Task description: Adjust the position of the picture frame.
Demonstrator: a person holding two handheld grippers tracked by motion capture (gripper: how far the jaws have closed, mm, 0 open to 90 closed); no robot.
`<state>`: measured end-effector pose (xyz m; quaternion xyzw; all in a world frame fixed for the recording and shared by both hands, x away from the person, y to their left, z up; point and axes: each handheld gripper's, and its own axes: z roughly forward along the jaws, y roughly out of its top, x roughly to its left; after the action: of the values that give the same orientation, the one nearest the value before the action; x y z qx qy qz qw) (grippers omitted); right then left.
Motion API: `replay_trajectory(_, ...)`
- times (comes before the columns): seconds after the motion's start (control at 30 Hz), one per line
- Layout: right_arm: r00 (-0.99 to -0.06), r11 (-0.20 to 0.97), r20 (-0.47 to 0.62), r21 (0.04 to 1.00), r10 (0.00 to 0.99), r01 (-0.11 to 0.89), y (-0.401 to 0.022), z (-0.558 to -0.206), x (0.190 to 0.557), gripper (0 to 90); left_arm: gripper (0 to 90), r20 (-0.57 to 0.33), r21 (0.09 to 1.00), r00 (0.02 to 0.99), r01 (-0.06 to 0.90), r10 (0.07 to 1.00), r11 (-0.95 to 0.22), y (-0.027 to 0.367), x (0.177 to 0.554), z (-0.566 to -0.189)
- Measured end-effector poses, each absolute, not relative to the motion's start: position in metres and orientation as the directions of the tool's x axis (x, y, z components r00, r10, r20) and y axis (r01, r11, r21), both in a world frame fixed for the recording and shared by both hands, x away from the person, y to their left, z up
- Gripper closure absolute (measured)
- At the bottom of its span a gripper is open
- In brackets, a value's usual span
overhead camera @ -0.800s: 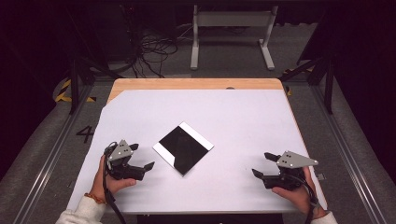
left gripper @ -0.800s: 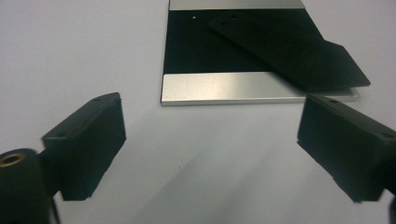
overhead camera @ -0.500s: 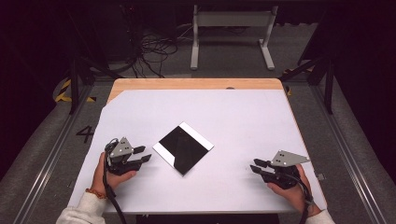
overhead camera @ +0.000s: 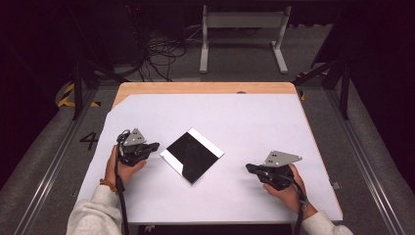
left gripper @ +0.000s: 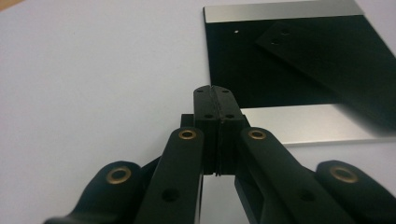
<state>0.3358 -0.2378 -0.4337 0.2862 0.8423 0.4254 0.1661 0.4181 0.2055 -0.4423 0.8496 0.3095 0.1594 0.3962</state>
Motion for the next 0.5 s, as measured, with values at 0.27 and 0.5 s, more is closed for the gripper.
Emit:
replay_trajectory(0.27, -0.804, 0.496, -0.043, 0.806, 0.593, 0.323, -0.204, -0.438, 0.350, 90.0, 89.5, 0.048, 0.712, 0.758, 0.430, 0.650, -0.555, 0.188, 0.440, -0.459)
replay_trajectory(0.5, -0.802, 0.501, -0.039, 0.799, 0.597, 0.334, -0.190, -0.444, 0.359, 90.0, 90.0, -0.005, 0.693, 0.784, 0.450, 0.621, -0.563, 0.184, 0.446, -0.461)
